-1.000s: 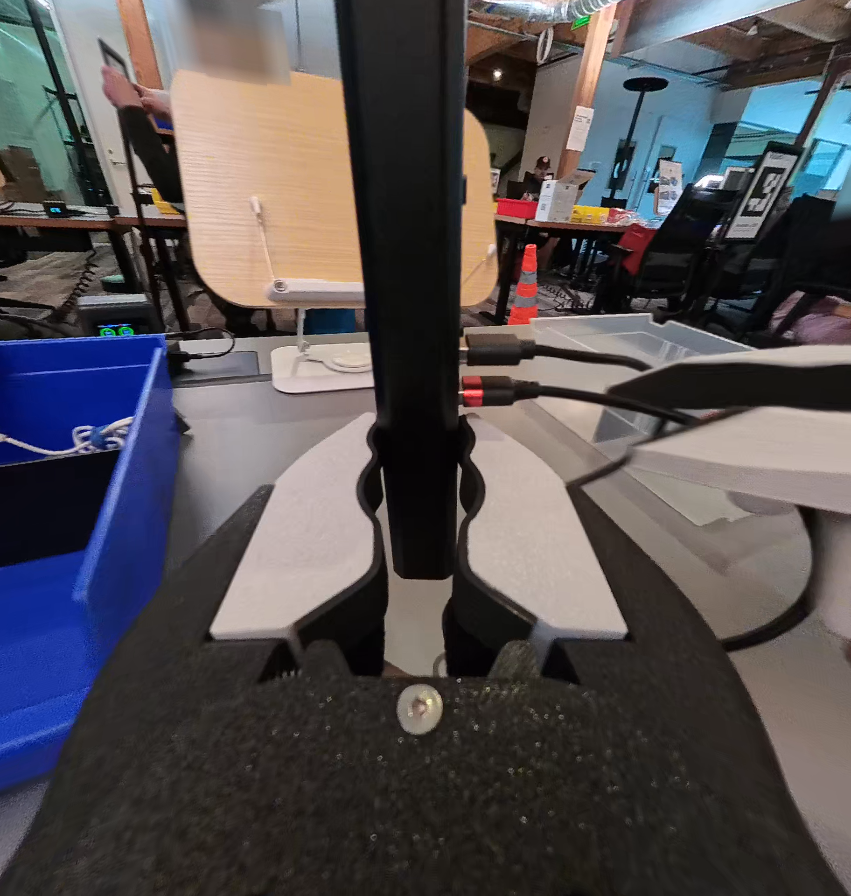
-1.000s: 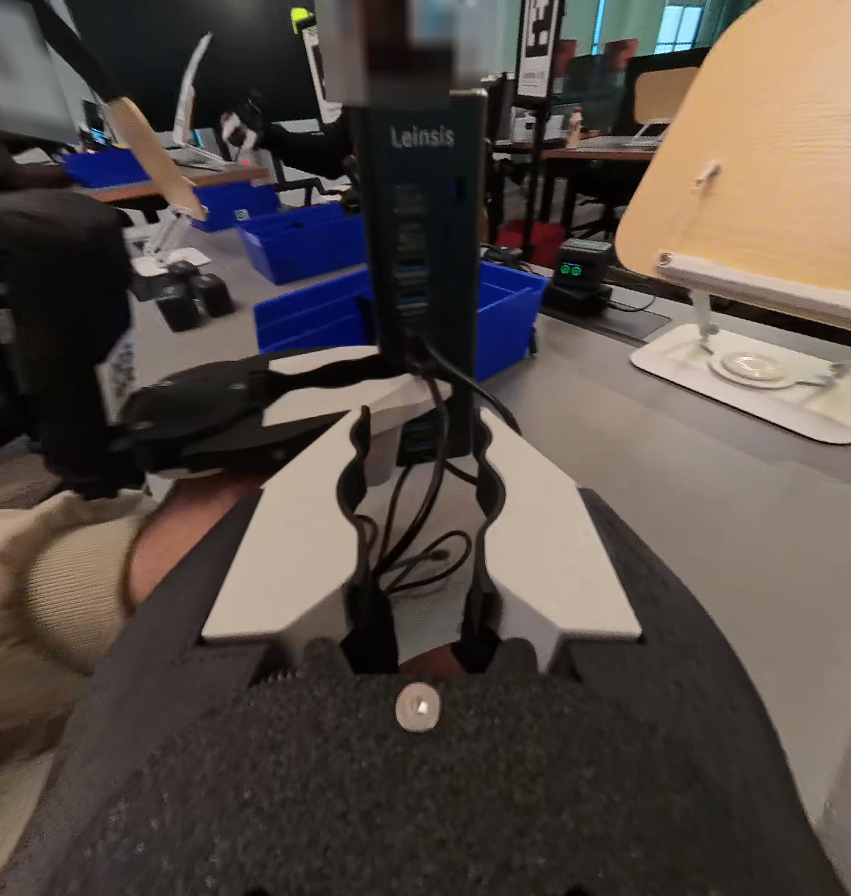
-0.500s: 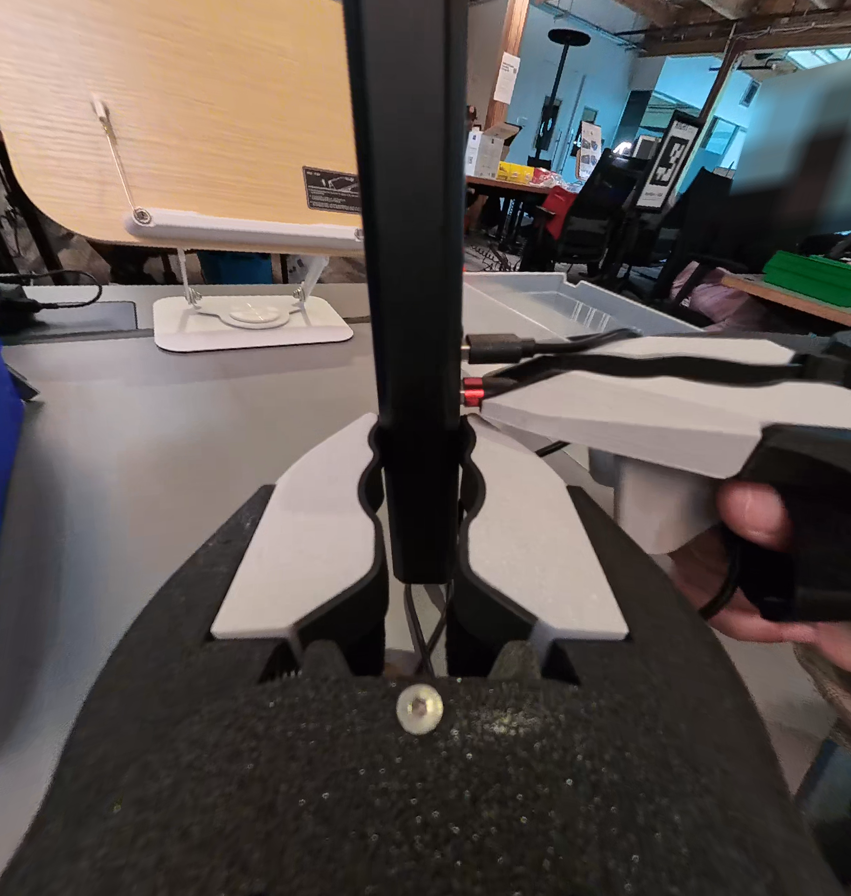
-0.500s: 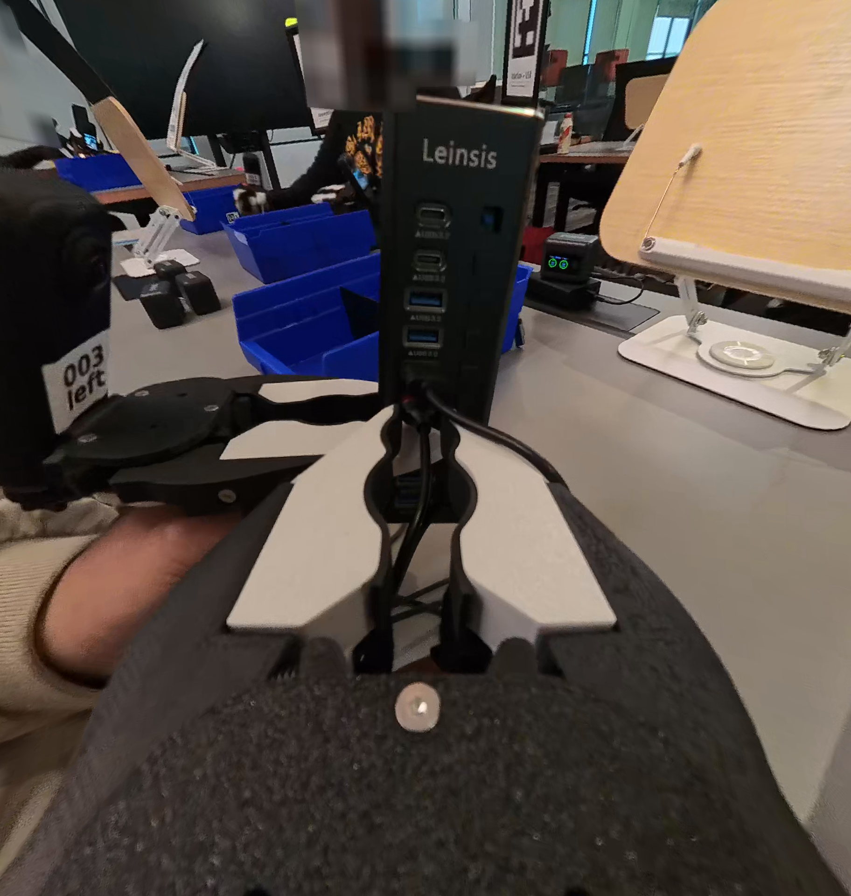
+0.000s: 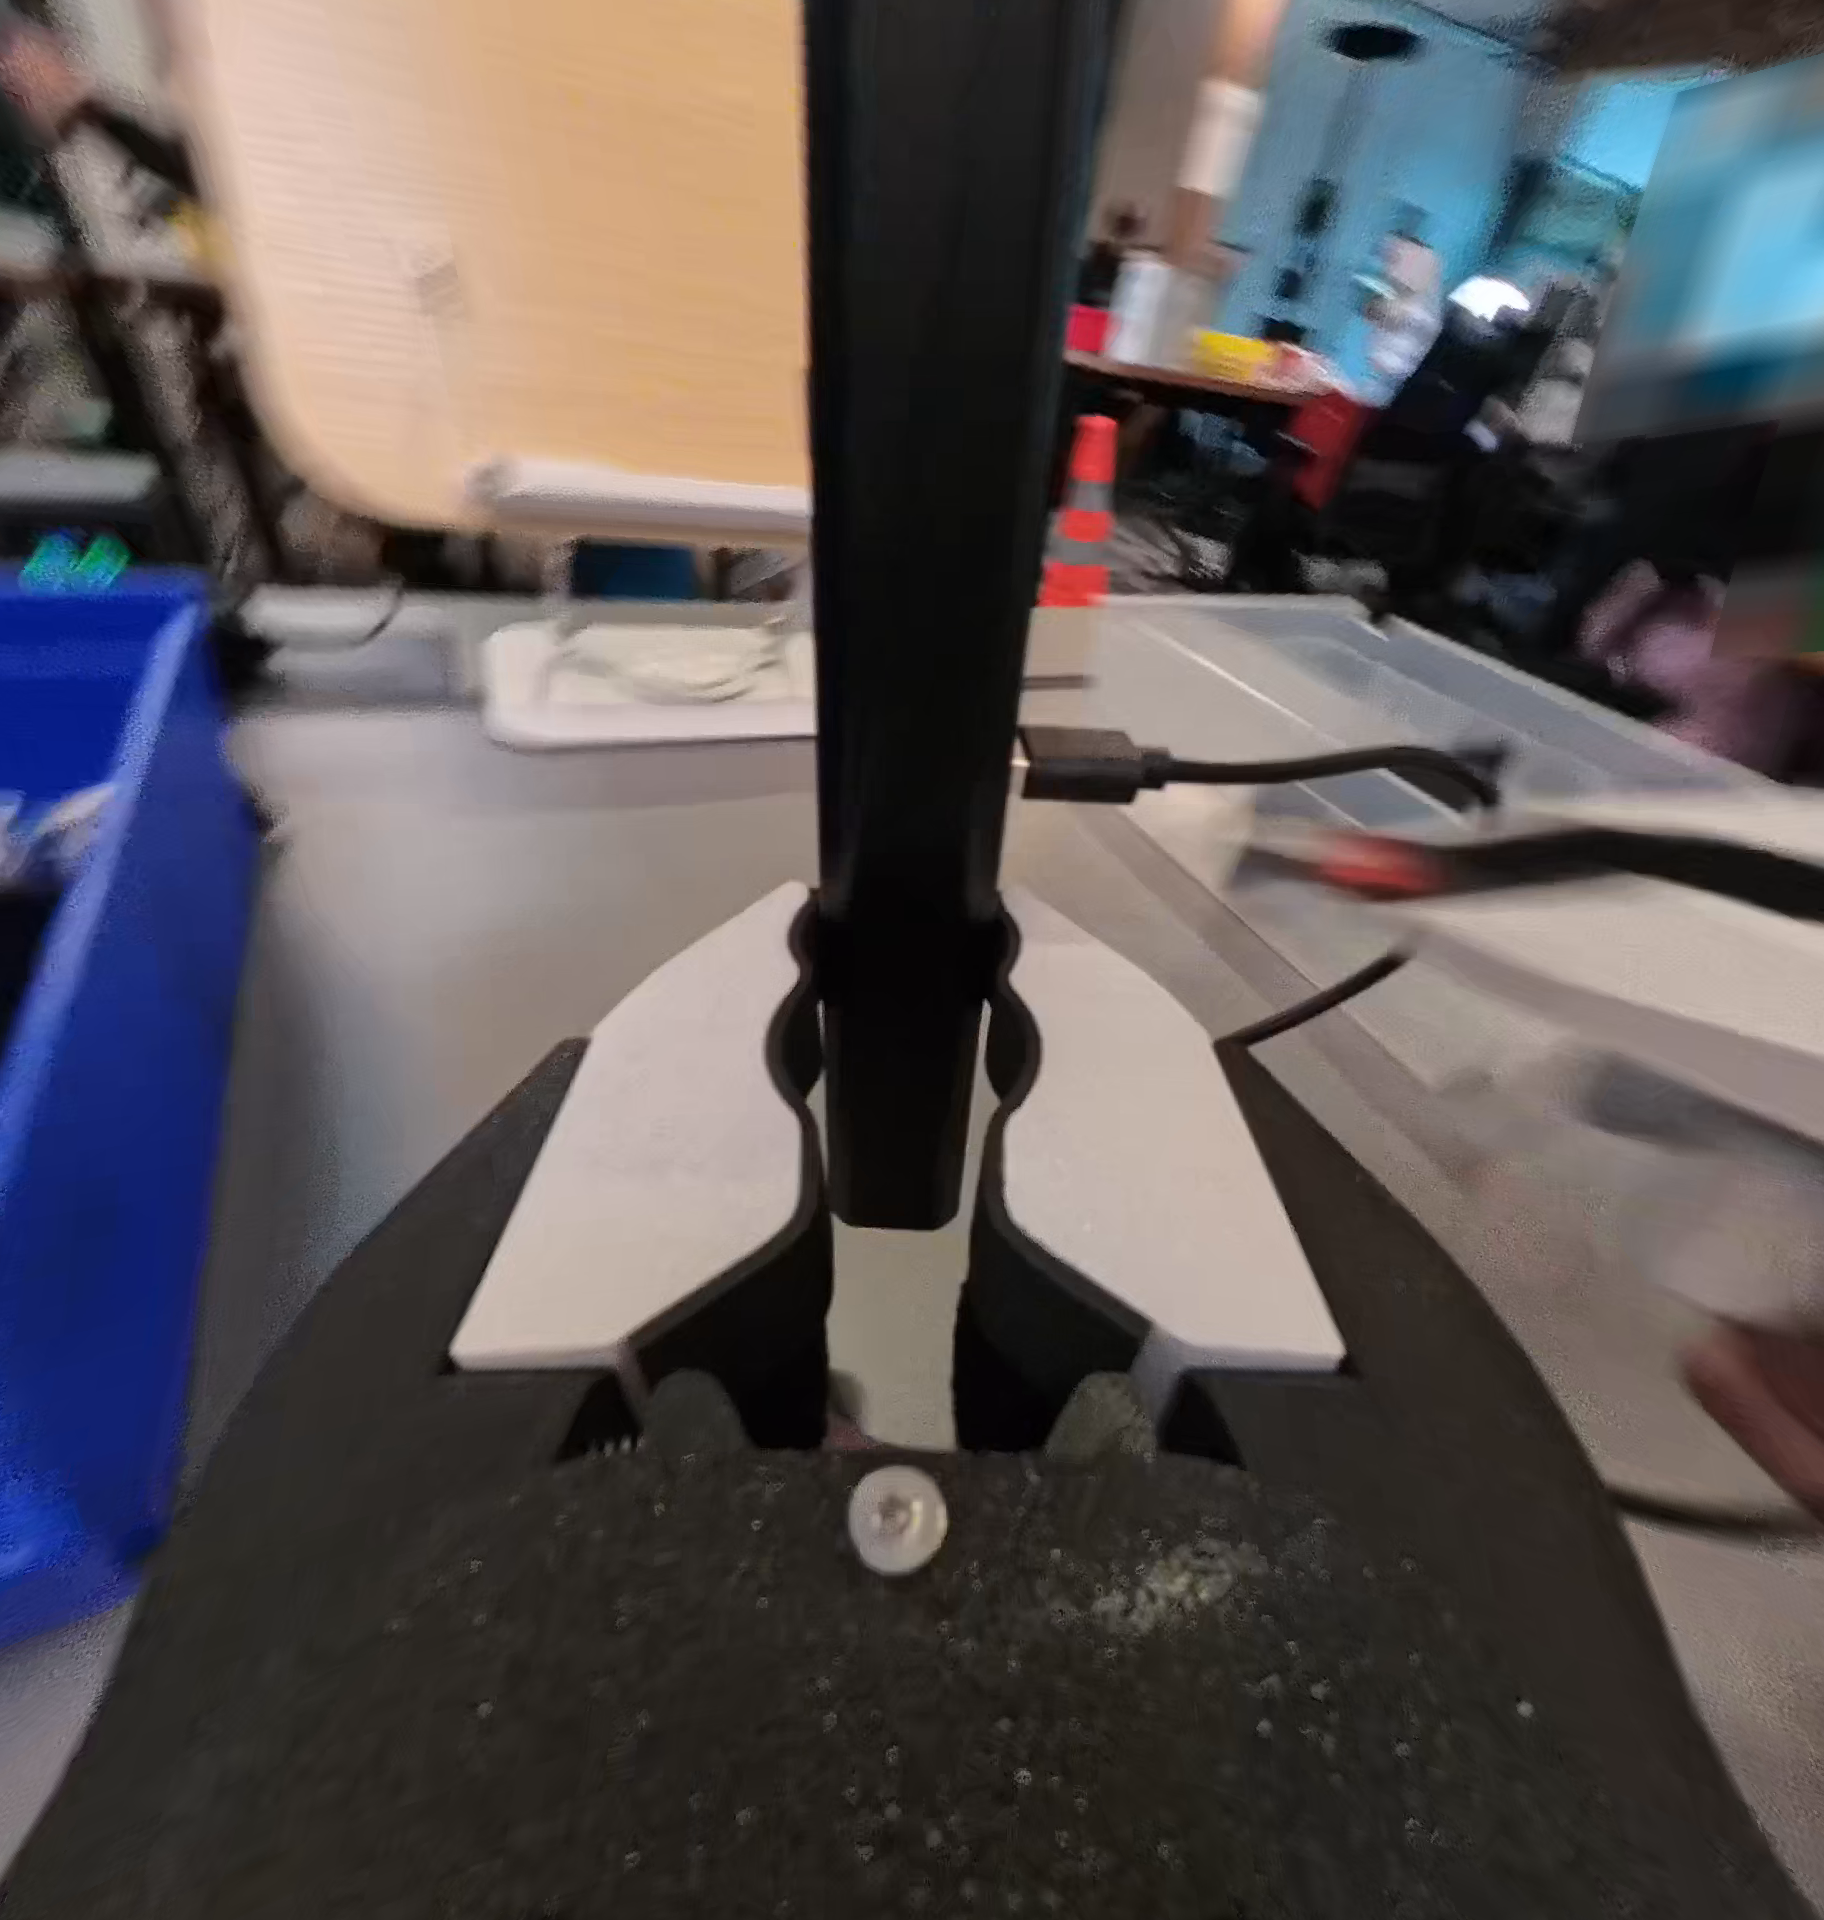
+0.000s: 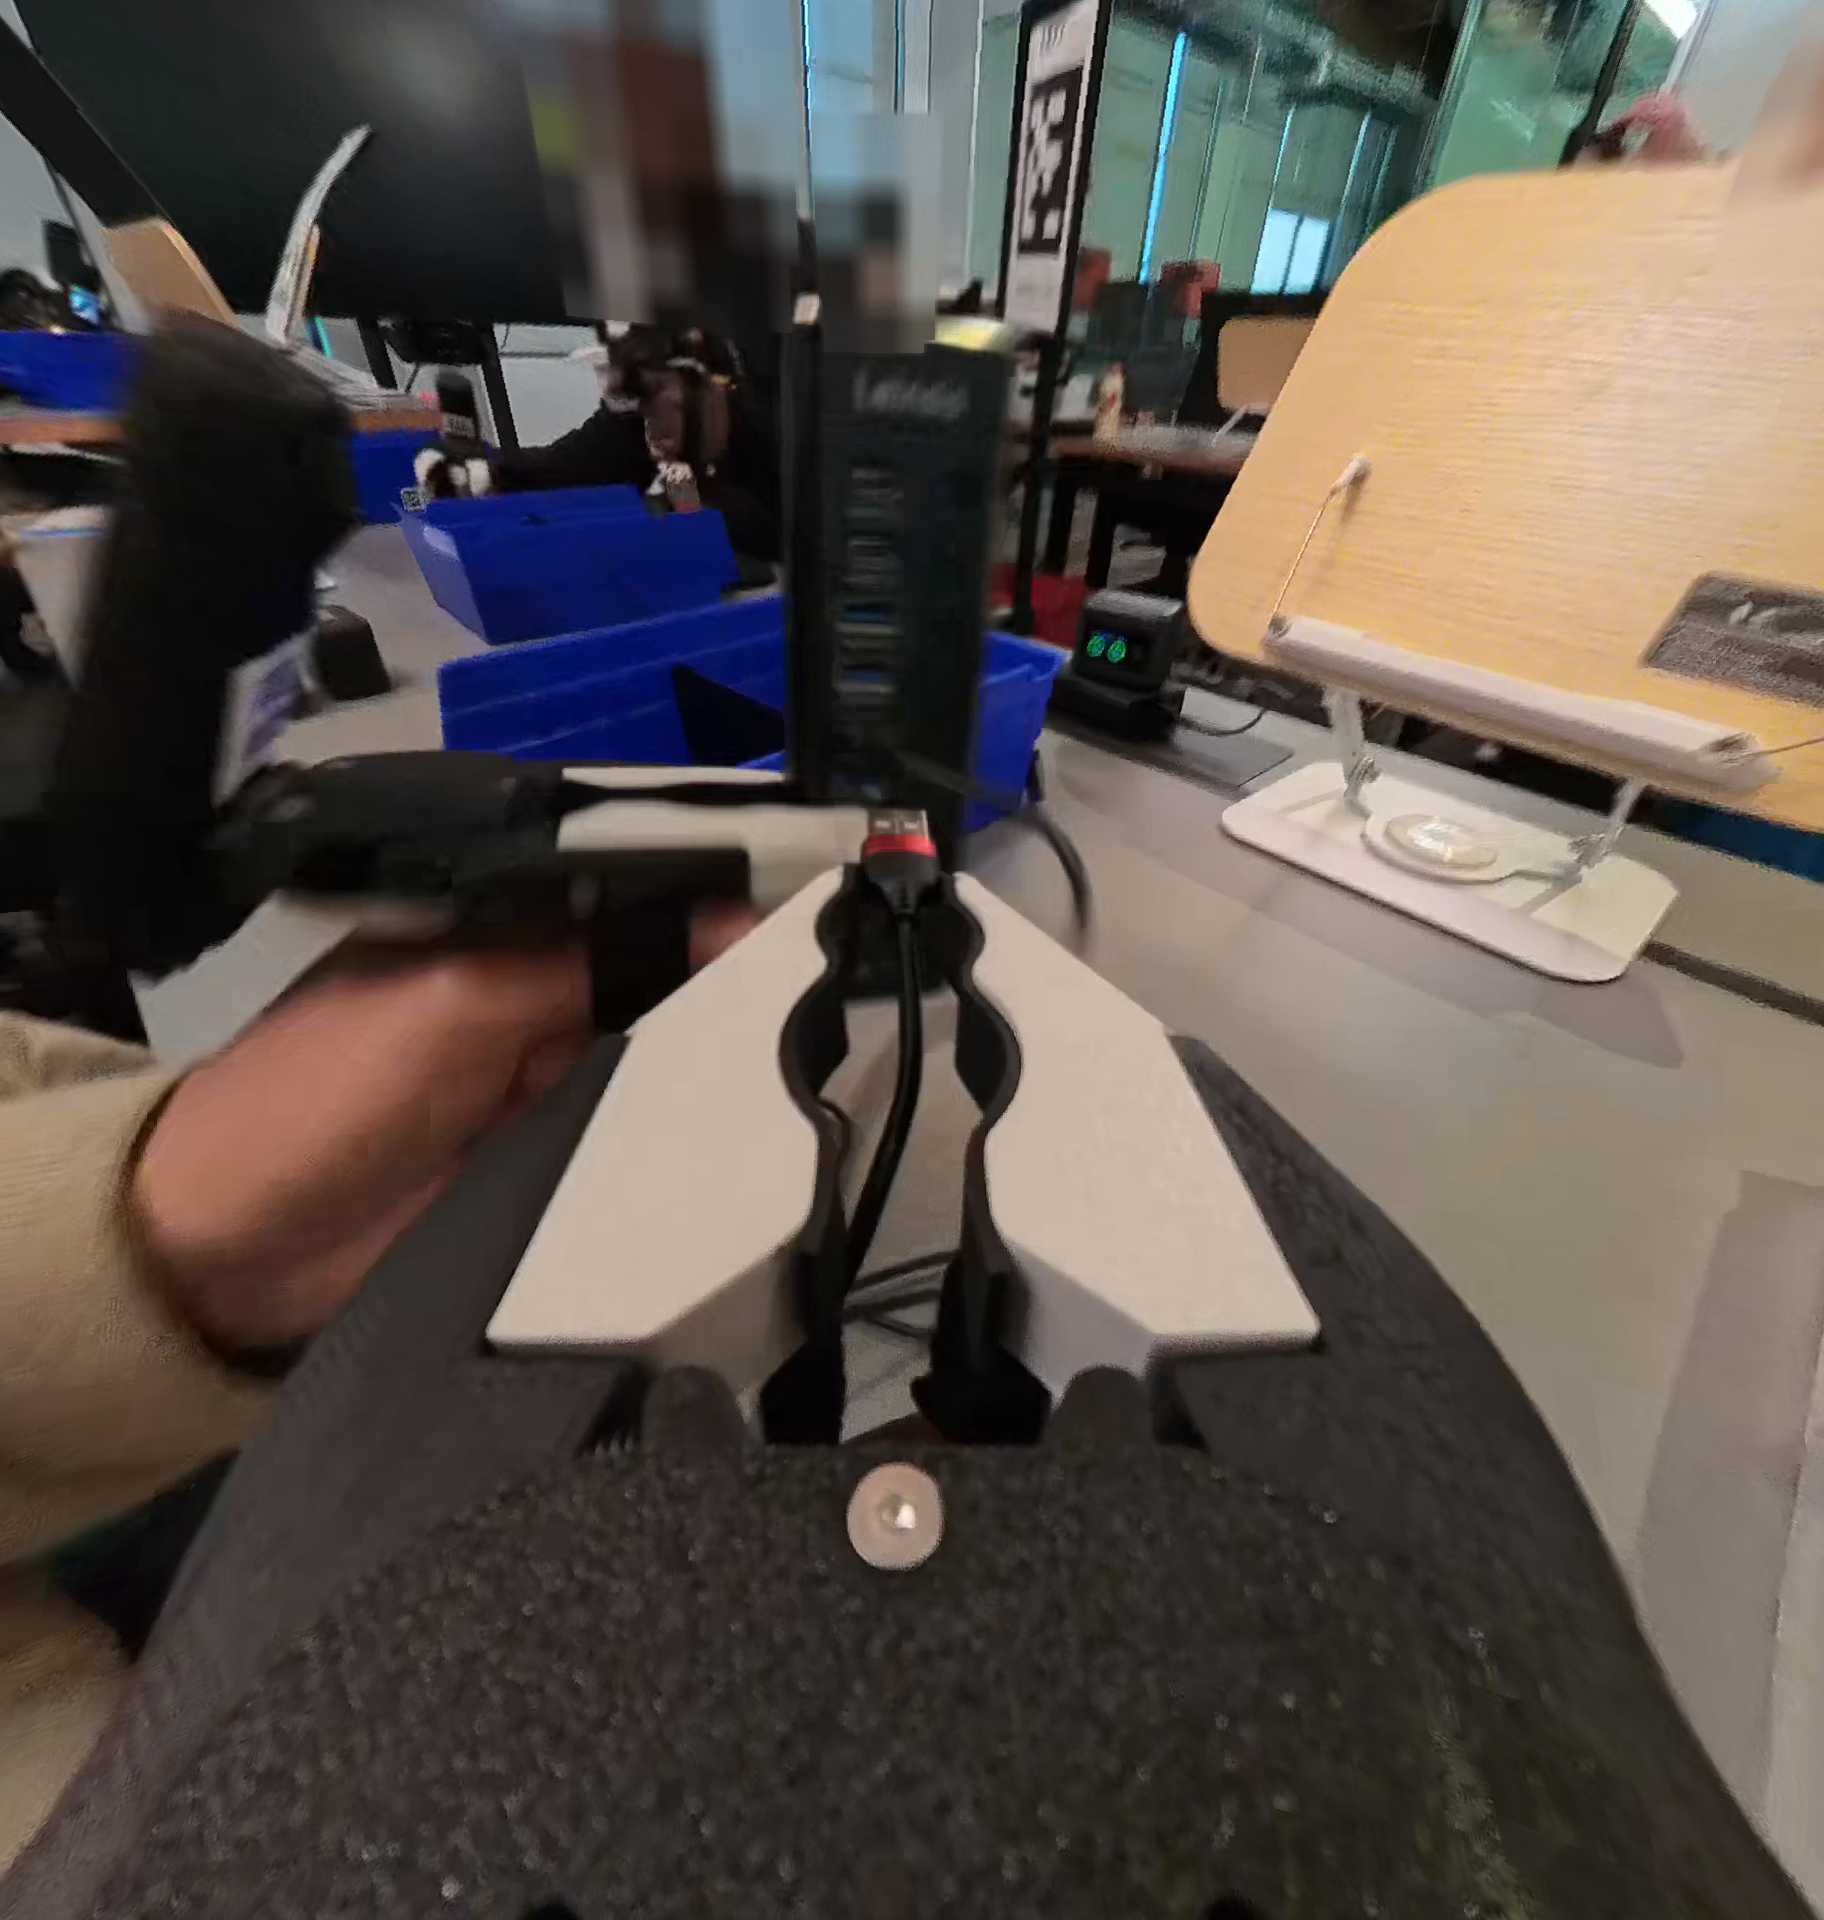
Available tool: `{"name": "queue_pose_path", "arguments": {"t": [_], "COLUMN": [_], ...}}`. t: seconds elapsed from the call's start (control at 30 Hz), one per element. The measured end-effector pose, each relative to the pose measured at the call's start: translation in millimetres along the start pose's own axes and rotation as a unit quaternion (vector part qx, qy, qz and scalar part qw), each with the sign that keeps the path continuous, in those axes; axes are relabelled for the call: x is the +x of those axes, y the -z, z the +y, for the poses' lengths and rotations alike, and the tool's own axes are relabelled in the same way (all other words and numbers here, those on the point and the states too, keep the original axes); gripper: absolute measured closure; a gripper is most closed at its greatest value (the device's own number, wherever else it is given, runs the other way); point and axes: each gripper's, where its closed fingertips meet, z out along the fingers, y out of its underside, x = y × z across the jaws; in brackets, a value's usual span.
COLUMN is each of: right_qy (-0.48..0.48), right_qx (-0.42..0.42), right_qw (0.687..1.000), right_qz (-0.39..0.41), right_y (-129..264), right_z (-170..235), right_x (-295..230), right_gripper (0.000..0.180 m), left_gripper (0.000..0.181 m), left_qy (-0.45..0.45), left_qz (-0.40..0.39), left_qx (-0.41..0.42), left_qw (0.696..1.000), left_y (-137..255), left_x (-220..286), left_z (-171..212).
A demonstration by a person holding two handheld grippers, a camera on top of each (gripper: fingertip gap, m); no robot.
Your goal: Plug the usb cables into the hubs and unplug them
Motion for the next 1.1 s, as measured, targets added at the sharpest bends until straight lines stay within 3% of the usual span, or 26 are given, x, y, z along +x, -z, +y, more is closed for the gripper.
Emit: {"name": "queue_pose_path", "arguments": {"t": [0.03,0.1,0.23,0.47,0.73,0.97,1.1], "right_qy": [0.008,0.006,0.018,0.033,0.025,-0.009,-0.013], "right_qx": [0.005,0.001,-0.011,0.041,-0.054,0.066,0.086], "right_qw": [1.000,1.000,0.999,0.999,0.997,0.993,0.988], "right_qz": [0.002,-0.027,-0.049,0.003,0.054,0.101,0.125], "right_y": [8.4,19.3,20.5,53.5,36.0,85.4,106.9], "right_z": [-4.0,-6.0,-12.3,-92.0,-35.7,-136.4,-157.5], "right_x": [1.8,-2.1,3.9,53.8,98.0,155.5,182.1], "right_gripper": [0.166,0.166,0.166,0.166,0.165,0.165,0.165], "left_gripper": [0.153,0.153,0.153,0.153,0.153,0.154,0.154], "left_qy": [0.056,0.023,-0.020,0.035,0.035,0.017,0.020], "left_qz": [-0.009,-0.030,0.003,0.002,0.019,0.032,0.039], "left_qx": [0.012,0.037,0.053,0.030,0.039,0.039,0.035], "left_qw": [0.998,0.999,0.998,0.999,0.998,0.999,0.998], "left_y": [1.5,11.0,20.9,18.7,18.0,18.5,17.5], "left_x": [-29.6,-62.6,-47.7,-65.3,-57.8,-46.6,-43.6], "left_z": [-7.9,-25.7,-35.7,-18.1,-21.0,-21.2,-18.1]}}
